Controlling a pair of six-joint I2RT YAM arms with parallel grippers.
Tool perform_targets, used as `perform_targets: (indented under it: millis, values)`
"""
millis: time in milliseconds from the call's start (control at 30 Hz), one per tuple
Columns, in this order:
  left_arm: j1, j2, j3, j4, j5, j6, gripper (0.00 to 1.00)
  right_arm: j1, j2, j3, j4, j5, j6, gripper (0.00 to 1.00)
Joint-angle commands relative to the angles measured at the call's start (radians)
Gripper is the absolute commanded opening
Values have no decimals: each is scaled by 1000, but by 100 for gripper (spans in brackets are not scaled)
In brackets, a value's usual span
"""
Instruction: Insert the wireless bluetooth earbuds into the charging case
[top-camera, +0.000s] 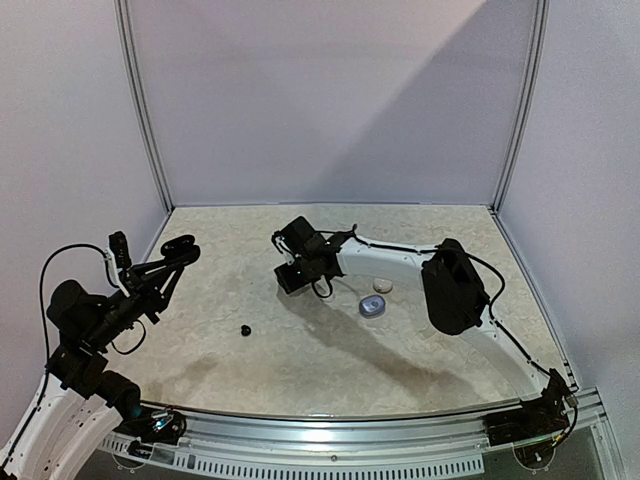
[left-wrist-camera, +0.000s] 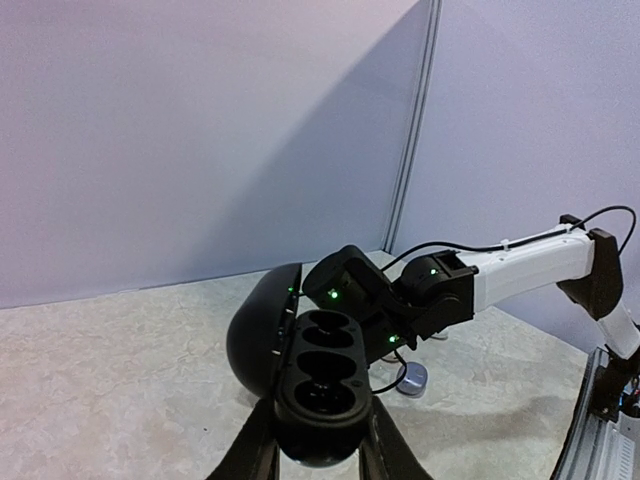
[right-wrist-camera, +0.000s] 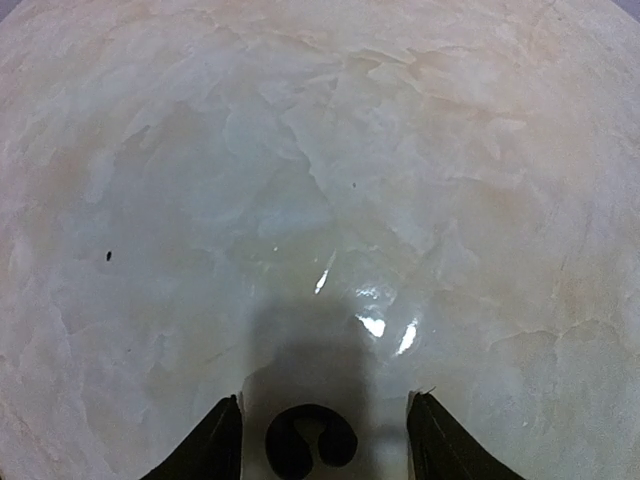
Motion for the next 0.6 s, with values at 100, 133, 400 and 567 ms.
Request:
perform_targets:
  millis: [100,133,400,567]
  values:
    - [16,-6,9,9,0,7,0,5,1,-63,1,-12,-3,51]
    - [16,-7,9,9,0,7,0,6,1,-67,-1,-7,-3,48]
    - [17,-8,8,6,-7,7,0,28,-40,-134,1,22,-23,30]
    - [18,-13,9,4,-9,7,0,44,-115,-246,11,42,-35,24]
